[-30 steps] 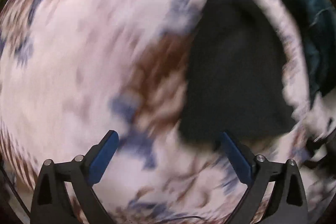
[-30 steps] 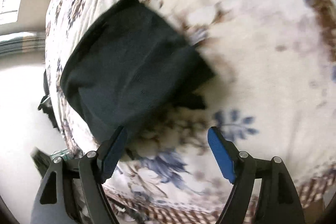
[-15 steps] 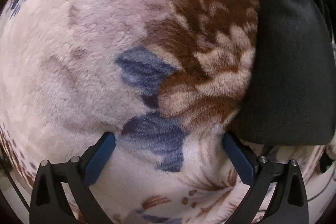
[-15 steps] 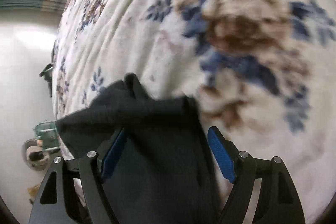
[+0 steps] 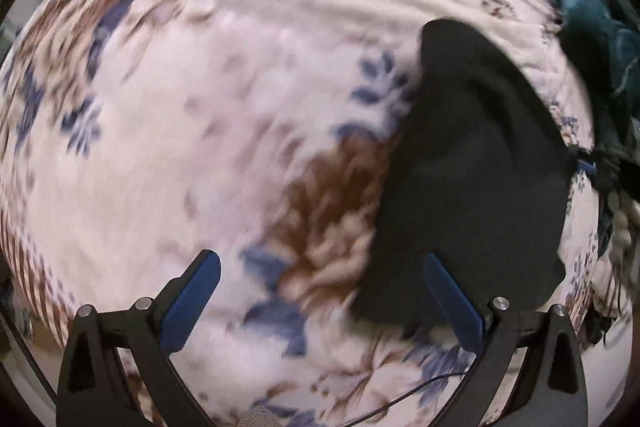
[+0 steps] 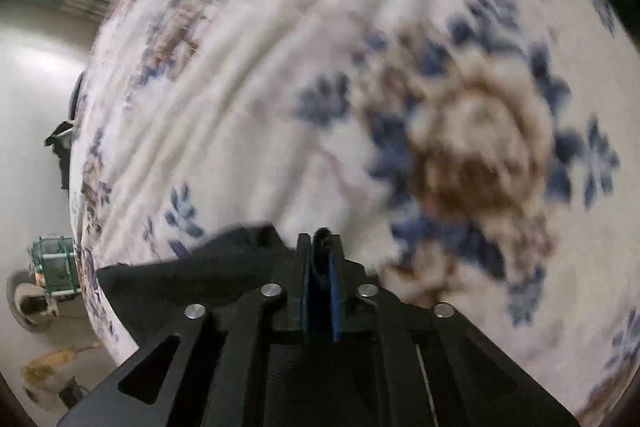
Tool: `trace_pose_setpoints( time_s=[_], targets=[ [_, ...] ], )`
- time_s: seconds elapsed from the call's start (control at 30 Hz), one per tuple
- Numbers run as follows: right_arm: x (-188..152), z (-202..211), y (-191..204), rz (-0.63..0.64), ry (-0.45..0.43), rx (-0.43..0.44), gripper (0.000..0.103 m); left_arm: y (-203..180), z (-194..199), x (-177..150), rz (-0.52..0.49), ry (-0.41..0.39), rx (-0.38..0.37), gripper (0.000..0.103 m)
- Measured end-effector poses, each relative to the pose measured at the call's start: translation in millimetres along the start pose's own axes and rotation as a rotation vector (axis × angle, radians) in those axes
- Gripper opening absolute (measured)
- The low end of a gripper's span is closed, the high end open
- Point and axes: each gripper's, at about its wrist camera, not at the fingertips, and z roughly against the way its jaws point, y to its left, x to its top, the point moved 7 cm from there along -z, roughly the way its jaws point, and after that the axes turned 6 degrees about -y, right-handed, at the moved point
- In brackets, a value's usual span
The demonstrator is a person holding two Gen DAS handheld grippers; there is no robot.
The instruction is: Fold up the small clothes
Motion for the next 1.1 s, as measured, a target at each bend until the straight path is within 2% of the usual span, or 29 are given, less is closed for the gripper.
trace_pose_setpoints(
  time_s=[0.03, 0.1, 0.13, 0.17, 0.27, 0.33, 0.37, 0.4, 0.43, 0.6, 0.7, 0.73, 0.8, 0.9, 0.97, 1.03, 1.1],
  targets=[
    [-4.7, 12.0, -5.2, -0.012, -0.008, 0.018, 0.03, -10.1, -4.6, 8.7, -0.022, -0.011, -0.005, 0.103],
    [-21.1, 34.0, -17.3, -0.06, -0.011, 0.064, 0.052, -25.3, -11.6, 16.4, -0.044, -0.016, -0.013, 0.103],
    [-36.4, 43.5, -26.3, -0.094, 0.008, 0.089, 0.053, -34.4, -19.6, 20.0, -0.061, -0.016, -0.02, 0.103],
    [-54.6, 48.9, -36.4, -0.126, 0.043, 0.1, 0.053, -22.9, -19.7, 18.3, -0.072, -0.011, -0.016, 0.103],
    [-109.2, 41.1, -57.6, -0.197, 0.151, 0.112, 0.054, -23.6, -32.0, 11.4, -0.097, 0.018, -0.003, 0.103],
    [-135.0, 30.5, -65.8, -0.212, 0.189, 0.081, 0.053, -18.1, -35.2, 0.1, -0.104, 0.043, 0.004, 0.103],
    [-142.9, 27.4, -66.9, -0.212, 0.178, 0.068, 0.049, -19.9, -35.1, -1.6, -0.106, 0.048, 0.006, 0.103],
    [-148.6, 29.5, -67.3, -0.201, 0.141, 0.057, 0.013, -20.7, -36.3, -4.2, -0.11, 0.054, 0.011, 0.103],
    [-152.7, 35.2, -66.7, -0.175, 0.097, 0.021, 0.007, -21.9, -38.4, -4.8, -0.12, 0.056, 0.019, 0.103],
    [-160.6, 87.4, -52.7, -0.131, -0.118, -0.049, 0.006, -27.5, -40.4, -4.2, -0.151, 0.049, 0.036, 0.103],
    [-169.2, 108.2, -50.8, -0.086, -0.181, -0.133, 0.005, -32.1, -42.3, 1.8, -0.15, 0.049, 0.033, 0.103],
    [-172.0, 106.2, -52.0, -0.076, -0.18, -0.169, 0.005, -33.8, -41.3, 6.1, -0.152, 0.042, 0.035, 0.103],
    [-184.2, 81.8, -61.9, -0.072, -0.074, -0.207, 0.005, -36.5, -39.5, 19.6, -0.159, 0.022, 0.038, 0.103],
    [-198.3, 43.1, -82.3, -0.158, 0.129, -0.169, 0.007, -41.8, -40.6, 52.4, -0.139, -0.018, 0.017, 0.103],
    [-186.7, 48.0, -84.0, -0.194, 0.137, -0.113, 0.018, -44.2, -43.6, 74.5, -0.12, -0.05, -0.002, 0.103],
    [-159.2, 66.6, -78.5, -0.212, 0.04, -0.022, 0.054, -53.2, -53.9, 99.7, -0.132, -0.074, -0.031, 0.103],
    [-127.8, 70.9, -70.4, -0.212, -0.025, 0.066, 0.07, -65.4, -72.4, 119.5, -0.164, -0.056, -0.06, 0.103]
  ],
)
